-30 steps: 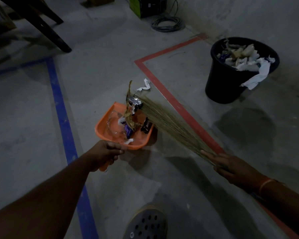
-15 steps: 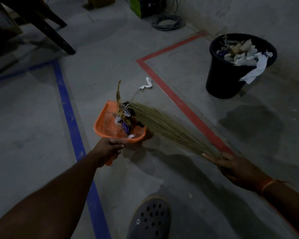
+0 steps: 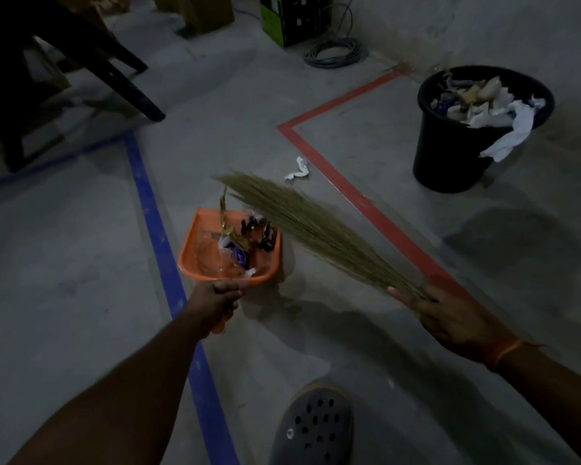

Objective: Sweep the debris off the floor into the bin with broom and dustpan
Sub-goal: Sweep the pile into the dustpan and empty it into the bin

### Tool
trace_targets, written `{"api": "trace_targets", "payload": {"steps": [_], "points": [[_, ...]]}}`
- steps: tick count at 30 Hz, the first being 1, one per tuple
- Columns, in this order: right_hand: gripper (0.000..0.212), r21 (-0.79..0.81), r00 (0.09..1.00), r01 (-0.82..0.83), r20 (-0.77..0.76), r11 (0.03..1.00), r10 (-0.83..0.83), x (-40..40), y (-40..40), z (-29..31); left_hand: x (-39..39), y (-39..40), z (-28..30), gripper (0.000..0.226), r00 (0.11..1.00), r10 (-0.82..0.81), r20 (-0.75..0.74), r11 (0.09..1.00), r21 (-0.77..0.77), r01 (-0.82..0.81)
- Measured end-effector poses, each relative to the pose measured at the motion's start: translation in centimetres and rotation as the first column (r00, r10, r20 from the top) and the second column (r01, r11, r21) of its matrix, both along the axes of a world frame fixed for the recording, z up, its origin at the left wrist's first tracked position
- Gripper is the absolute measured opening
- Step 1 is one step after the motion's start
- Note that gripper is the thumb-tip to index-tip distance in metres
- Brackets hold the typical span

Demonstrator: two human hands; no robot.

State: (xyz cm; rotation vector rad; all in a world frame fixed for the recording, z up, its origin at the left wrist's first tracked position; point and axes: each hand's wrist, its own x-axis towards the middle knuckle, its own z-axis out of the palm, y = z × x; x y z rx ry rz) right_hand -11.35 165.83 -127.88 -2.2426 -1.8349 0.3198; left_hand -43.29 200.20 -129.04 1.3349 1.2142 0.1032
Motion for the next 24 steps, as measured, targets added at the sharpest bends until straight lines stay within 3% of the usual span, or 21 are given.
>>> {"api": "trace_targets", "payload": {"steps": [9,17,24], "points": [[0.061,0.039,0.990,0.134,0.032,0.990,-0.135,5.6,8.1,0.1,-1.2,1.1,-0.7,0.014,1.000,-0.021,-0.006,0.999,-0.025,0.021],[0.069,-0.167,0.958,0.268,0.146,0.949,-0.245,10.6,17.6,1.4,-0.9,3.4,-0.9,0.018,0.996,-0.091,-0.008,0.990,-0.113,0.090],[0.059,-0.339,0.974,0.207,0.164,0.918,-0.158,12.2,20.2,-0.4,-1.2,5.9,-1.4,0.017,0.984,-0.172,-0.035,0.971,-0.173,0.164]]}}
